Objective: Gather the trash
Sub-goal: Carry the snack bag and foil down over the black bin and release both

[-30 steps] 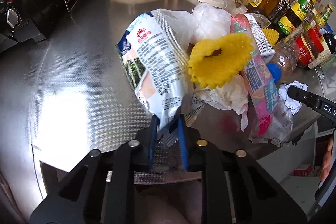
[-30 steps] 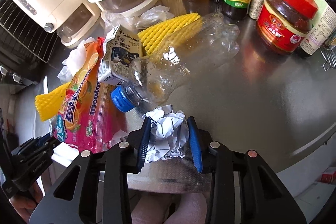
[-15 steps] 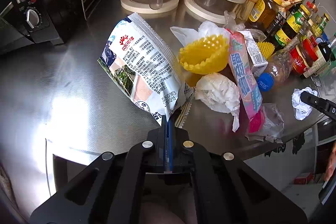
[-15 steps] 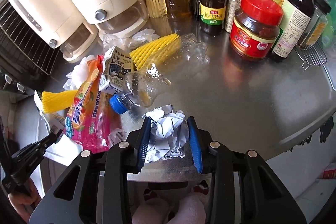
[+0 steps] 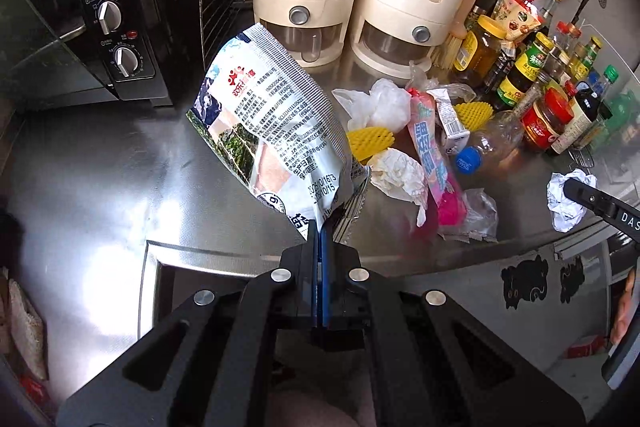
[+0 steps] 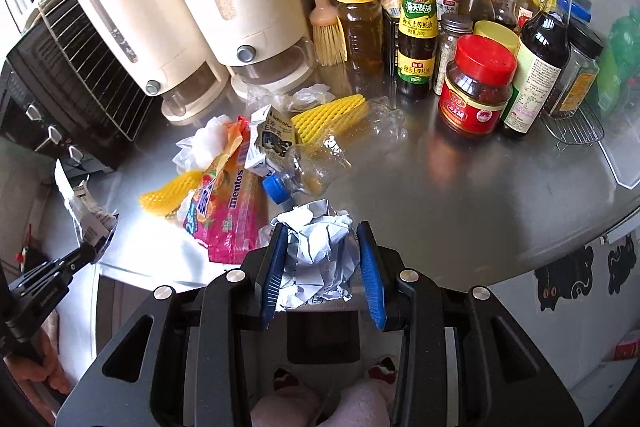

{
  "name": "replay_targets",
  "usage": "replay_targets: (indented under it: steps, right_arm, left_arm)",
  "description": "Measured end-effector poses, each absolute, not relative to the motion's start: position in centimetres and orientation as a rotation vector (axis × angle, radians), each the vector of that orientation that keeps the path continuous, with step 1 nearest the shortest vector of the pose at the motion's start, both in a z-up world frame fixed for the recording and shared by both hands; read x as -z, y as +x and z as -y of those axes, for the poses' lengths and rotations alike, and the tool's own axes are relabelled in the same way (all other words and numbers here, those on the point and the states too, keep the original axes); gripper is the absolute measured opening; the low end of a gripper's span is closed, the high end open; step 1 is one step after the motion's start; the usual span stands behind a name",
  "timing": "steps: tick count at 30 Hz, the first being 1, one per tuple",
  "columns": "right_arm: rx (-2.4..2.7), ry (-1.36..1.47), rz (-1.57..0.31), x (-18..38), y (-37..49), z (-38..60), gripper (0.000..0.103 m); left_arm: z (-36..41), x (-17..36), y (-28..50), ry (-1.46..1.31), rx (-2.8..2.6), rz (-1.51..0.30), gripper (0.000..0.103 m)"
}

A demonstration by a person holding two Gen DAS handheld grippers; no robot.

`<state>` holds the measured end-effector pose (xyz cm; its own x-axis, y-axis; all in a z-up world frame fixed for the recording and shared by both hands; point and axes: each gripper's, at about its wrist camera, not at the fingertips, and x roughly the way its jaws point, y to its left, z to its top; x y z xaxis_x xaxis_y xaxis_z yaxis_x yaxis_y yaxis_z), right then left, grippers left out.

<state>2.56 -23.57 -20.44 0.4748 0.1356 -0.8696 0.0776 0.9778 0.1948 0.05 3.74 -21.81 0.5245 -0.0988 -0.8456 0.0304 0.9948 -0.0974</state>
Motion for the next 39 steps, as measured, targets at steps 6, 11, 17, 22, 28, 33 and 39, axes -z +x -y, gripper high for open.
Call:
replay_targets:
  steps: [6,11,17,22,28,33,39]
  right_arm:
    - [-0.104,0.205,-1.079,19.9,-1.2,22.0,0.037]
    - [-0.153,0.221,-1.098,21.9,-4.5,20.8,0.037]
    - [-0.157,0.16,-1.216,28.2,-6.4,19.6,0.037]
    - [-0.169,0.128,-1.267,33.1,-7.0,18.9,0.037]
    - [-0.18,0.142,-1.347,38.4,-6.7,18.5,0.037]
    - [-0.201,0.193,-1.404,42.0,-5.8,18.3,0.037]
    - [-0.195,0.26,-1.493,46.2,-5.3,18.1,0.037]
  left_arm:
    - [-3.1,21.1,-3.8,-0.066,0.103,-1.013,0.0]
    - [-1.8,23.1,-7.5,-0.052,0.156,-1.061,0.0]
    - [0.5,28.7,-10.3,-0.015,0.24,-1.151,0.0]
    - [2.6,34.4,-11.0,0.009,0.305,-1.232,0.0]
    - [4.3,41.1,-10.2,0.027,0.331,-1.344,0.0]
    - [5.1,45.5,-8.7,0.022,0.335,-1.41,0.0]
    - [5.7,49.5,-6.8,-0.011,0.331,-1.447,0.0]
